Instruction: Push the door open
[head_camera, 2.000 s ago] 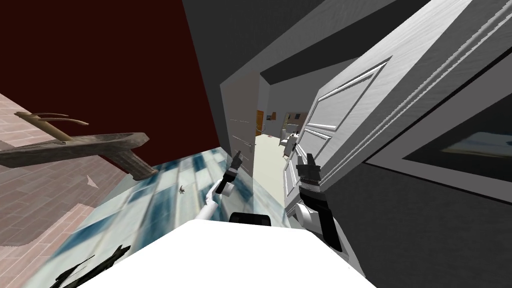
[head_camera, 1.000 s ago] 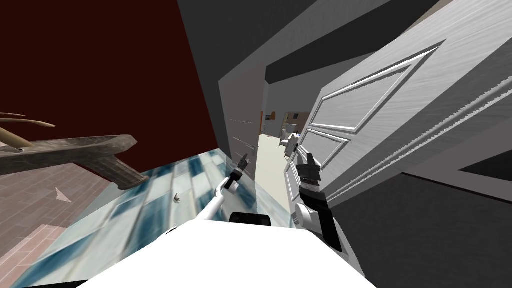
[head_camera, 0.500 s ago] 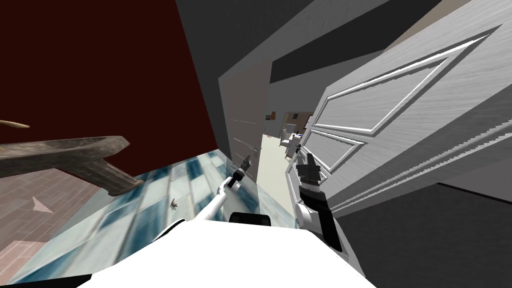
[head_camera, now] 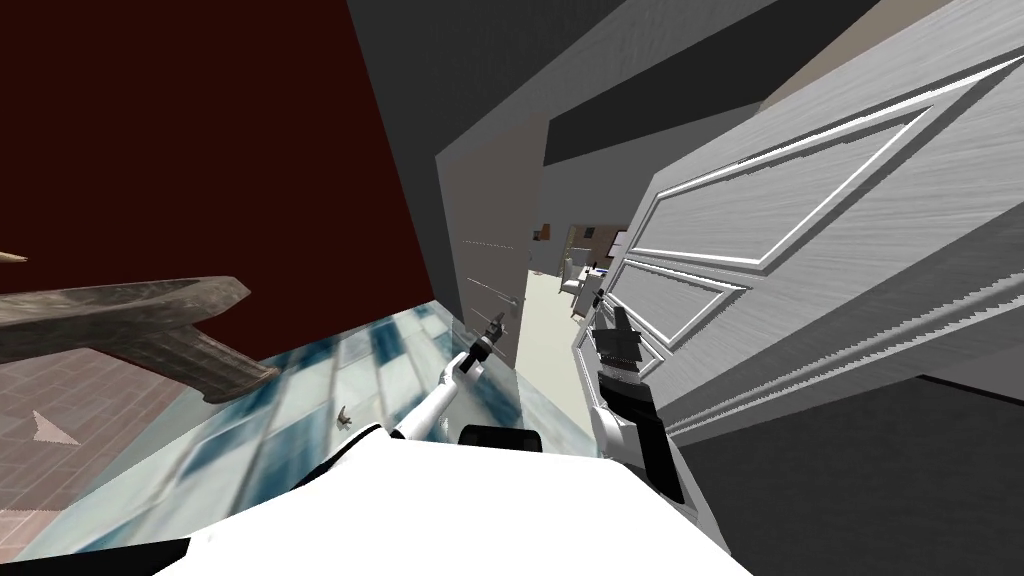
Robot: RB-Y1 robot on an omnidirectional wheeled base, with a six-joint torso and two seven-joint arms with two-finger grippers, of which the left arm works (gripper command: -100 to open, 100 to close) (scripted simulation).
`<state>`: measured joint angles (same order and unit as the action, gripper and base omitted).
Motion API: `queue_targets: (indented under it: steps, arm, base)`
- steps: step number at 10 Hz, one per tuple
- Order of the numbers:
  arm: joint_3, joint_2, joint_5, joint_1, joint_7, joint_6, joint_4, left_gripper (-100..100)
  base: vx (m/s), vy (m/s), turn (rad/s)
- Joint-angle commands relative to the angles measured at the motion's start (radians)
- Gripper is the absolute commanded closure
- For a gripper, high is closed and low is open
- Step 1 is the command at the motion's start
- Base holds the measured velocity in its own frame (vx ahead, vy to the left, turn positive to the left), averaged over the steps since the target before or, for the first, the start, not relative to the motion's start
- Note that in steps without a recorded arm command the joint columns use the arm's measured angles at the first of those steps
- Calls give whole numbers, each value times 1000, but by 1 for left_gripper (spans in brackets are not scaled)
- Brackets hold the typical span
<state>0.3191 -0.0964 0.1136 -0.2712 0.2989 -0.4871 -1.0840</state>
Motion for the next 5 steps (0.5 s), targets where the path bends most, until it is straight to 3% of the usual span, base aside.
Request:
queue_targets:
  steps: [1,3,5]
  arm:
    - [10,0,1,-22,10,-1,40,-100]
    - [21,2,3,-45,19,2,78,-100]
    - [38,5,6,-77,34,7,133,-100]
  base:
    - [80,96,-31]
    - [89,75,-23]
    - [129,129,-37]
